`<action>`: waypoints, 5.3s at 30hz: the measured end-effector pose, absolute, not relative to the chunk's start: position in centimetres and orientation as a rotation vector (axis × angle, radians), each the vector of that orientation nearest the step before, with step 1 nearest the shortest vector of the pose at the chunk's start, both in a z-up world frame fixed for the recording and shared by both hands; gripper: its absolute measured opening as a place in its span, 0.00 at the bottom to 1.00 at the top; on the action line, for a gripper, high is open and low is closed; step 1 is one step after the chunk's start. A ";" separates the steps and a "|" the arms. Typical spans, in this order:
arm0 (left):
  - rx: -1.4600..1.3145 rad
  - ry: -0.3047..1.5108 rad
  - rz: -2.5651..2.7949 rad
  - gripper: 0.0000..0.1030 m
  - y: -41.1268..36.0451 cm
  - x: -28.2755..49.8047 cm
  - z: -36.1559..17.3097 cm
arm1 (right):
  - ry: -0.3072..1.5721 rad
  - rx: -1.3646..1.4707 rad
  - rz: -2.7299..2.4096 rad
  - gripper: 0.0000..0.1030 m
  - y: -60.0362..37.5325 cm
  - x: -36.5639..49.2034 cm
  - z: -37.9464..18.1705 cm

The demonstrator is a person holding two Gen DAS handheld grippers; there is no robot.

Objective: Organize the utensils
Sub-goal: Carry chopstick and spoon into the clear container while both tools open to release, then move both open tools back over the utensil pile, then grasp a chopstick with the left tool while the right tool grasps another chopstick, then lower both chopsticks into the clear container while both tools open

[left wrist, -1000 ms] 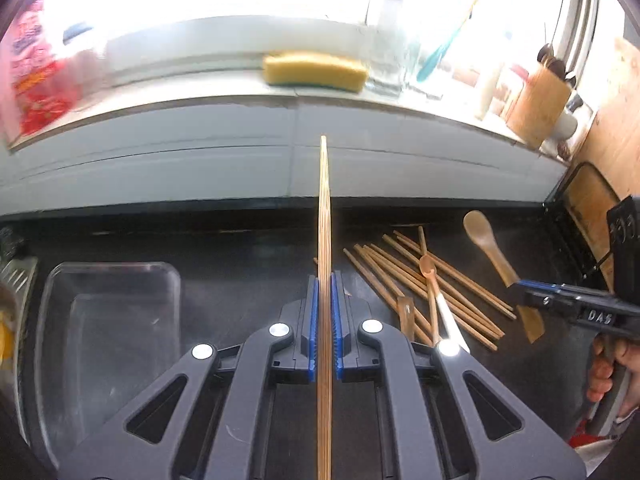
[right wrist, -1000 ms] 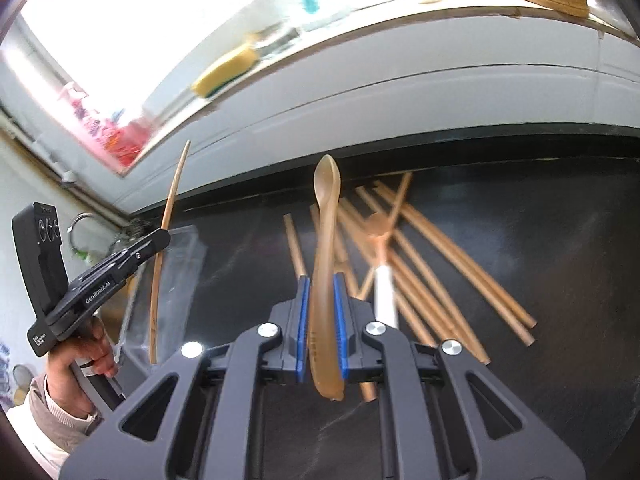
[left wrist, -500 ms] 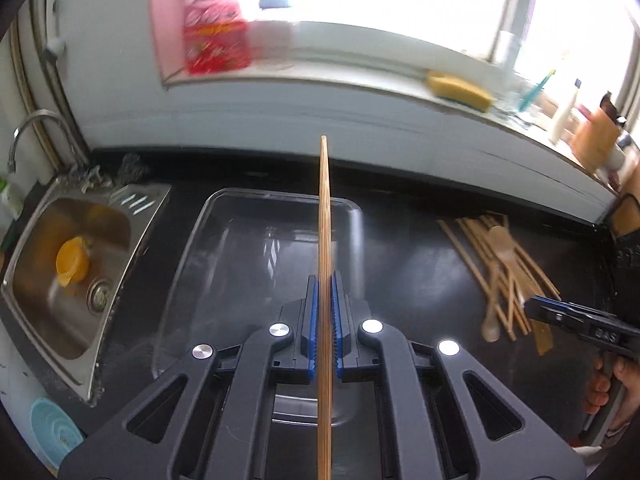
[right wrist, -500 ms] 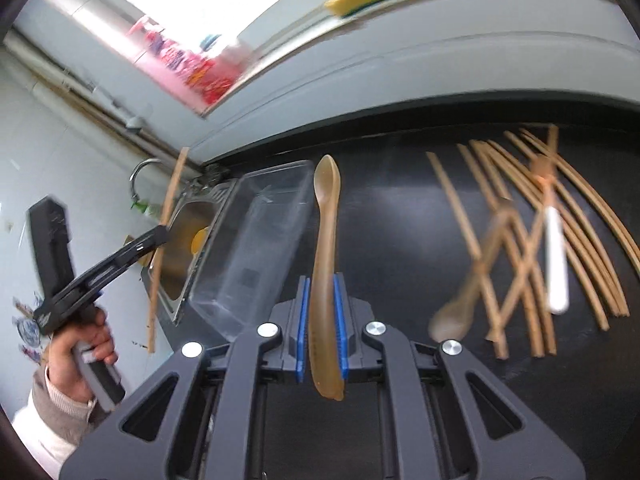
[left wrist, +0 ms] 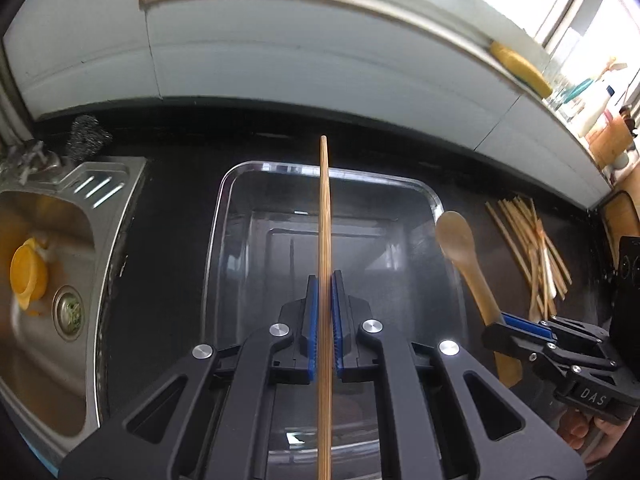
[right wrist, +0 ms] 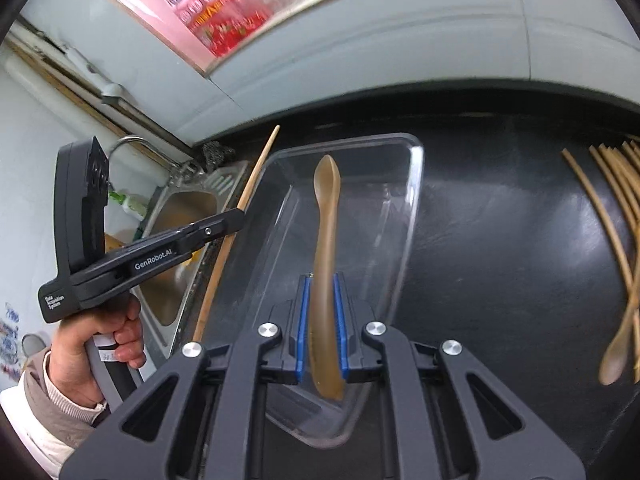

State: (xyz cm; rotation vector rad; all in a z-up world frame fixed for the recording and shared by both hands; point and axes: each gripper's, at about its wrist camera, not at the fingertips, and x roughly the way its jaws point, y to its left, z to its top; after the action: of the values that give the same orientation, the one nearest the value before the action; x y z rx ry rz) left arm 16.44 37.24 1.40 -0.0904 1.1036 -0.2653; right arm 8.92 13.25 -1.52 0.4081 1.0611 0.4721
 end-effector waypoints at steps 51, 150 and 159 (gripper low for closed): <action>-0.011 1.180 -0.038 0.94 5.1 18.6 -6.0 | 0.874 -0.044 -0.047 0.95 -26.2 6.1 -4.9; -0.211 0.889 -0.288 0.05 30.6 5.7 10.0 | 0.872 0.383 0.401 0.07 3.5 3.6 2.7; -0.171 0.951 -0.322 0.05 39.3 7.7 9.0 | 0.898 0.466 0.408 0.07 12.9 4.4 1.8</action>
State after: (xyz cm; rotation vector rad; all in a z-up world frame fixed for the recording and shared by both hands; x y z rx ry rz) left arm 7.67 39.32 8.96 -0.1715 0.9512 -0.3215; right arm 4.43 12.90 1.77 0.4660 0.8981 0.4083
